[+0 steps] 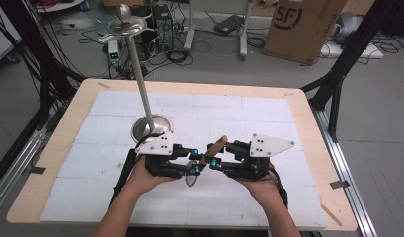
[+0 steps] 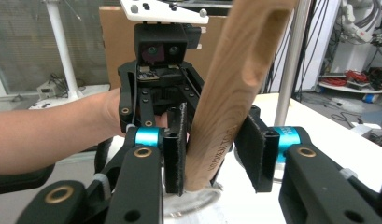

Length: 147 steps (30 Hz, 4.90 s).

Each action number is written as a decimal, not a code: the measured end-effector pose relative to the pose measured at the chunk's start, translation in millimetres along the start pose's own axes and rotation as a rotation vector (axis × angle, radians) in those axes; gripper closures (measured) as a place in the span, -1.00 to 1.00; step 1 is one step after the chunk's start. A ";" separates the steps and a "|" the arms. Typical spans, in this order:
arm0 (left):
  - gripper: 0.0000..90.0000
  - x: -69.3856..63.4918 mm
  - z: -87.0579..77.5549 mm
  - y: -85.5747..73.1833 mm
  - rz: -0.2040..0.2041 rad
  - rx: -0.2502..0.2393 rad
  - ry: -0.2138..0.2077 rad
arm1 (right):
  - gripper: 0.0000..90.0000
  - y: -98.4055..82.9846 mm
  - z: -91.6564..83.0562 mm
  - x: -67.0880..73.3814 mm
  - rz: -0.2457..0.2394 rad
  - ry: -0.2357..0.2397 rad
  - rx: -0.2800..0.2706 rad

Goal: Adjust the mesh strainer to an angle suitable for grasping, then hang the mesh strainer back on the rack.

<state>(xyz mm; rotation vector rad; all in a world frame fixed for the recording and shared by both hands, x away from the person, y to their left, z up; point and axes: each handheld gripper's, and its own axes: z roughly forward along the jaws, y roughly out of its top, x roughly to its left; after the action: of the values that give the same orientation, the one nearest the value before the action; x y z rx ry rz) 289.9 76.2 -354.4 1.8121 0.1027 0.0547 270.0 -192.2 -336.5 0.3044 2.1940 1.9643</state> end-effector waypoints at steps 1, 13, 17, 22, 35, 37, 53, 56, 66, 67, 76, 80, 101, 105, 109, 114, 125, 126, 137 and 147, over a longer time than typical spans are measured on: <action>0.53 0.0 0.4 -0.2 -0.002 0.001 0.001 | 0.47 -0.2 0.5 0.0 0.004 0.005 0.004; 0.51 1.4 1.7 -1.9 -0.004 0.015 0.038 | 0.54 0.5 7.8 -2.8 0.023 0.000 0.017; 0.34 1.0 0.0 -0.8 -0.025 -0.002 0.069 | 0.55 1.4 6.0 -2.1 0.010 -0.011 0.025; 0.12 1.4 -8.0 -4.3 -0.031 0.029 0.105 | 0.55 1.9 2.4 -4.5 0.019 -0.024 0.030; -0.19 6.8 -51.2 -28.5 -0.044 0.078 0.330 | 0.54 5.1 -5.0 -12.6 0.025 -0.081 0.053; -0.26 7.2 -55.7 -31.2 -0.050 0.083 0.348 | 0.55 6.0 -5.5 -13.7 0.023 -0.086 0.059; -0.43 14.4 -86.2 -41.3 -0.069 0.073 0.384 | 0.54 33.8 8.3 -39.2 0.014 -0.128 0.151; -0.43 14.5 -91.7 -42.0 -0.070 0.075 0.387 | 0.54 43.3 17.3 -46.5 0.011 -0.120 0.174; -0.46 11.1 -94.4 -41.4 -0.055 0.067 0.379 | 0.55 80.4 42.2 -70.6 -0.004 -0.107 0.205; -0.46 10.7 -93.8 -41.4 -0.052 0.067 0.375 | 0.55 83.9 44.3 -72.7 -0.008 -0.110 0.214; -0.50 10.8 -97.2 -42.1 -0.057 0.060 0.387 | 0.54 112.7 64.0 -88.8 -0.028 -0.098 0.241; -0.51 10.7 -96.9 -41.9 -0.058 0.057 0.391 | 0.54 123.1 73.0 -94.2 -0.053 -0.085 0.253; -0.52 9.7 -94.9 -41.3 -0.055 0.043 0.376 | 0.54 166.2 127.5 -119.5 -0.038 -0.074 0.301; -0.52 10.2 -95.3 -41.5 -0.062 0.035 0.376 | 0.54 169.3 133.5 -125.0 -0.037 -0.088 0.304; -0.52 10.0 -93.4 -42.7 -0.062 0.042 0.366 | 0.54 176.6 138.2 -130.6 -0.039 -0.094 0.315; -0.52 10.2 -91.5 -43.3 -0.070 0.041 0.362 | 0.54 187.7 146.2 -136.1 -0.045 -0.113 0.311; -0.52 9.6 -94.1 -42.6 -0.070 0.019 0.357 | 0.54 198.2 161.1 -136.7 -0.059 -0.141 0.329; -0.52 9.7 -94.4 -42.5 -0.070 0.019 0.356 | 0.54 197.9 162.1 -136.8 -0.063 -0.137 0.331; -0.51 10.2 -92.7 -43.2 -0.072 0.026 0.349 | 0.55 198.2 173.4 -140.3 -0.052 -0.170 0.343; -0.51 10.4 -92.8 -43.4 -0.070 0.028 0.348 | 0.54 197.6 182.5 -140.2 -0.052 -0.179 0.366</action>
<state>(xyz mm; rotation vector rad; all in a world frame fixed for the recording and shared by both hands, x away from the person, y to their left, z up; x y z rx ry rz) 289.9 177.2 -374.3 1.8103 0.4149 0.3208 460.3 -34.6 -160.5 0.4491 2.4019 1.4382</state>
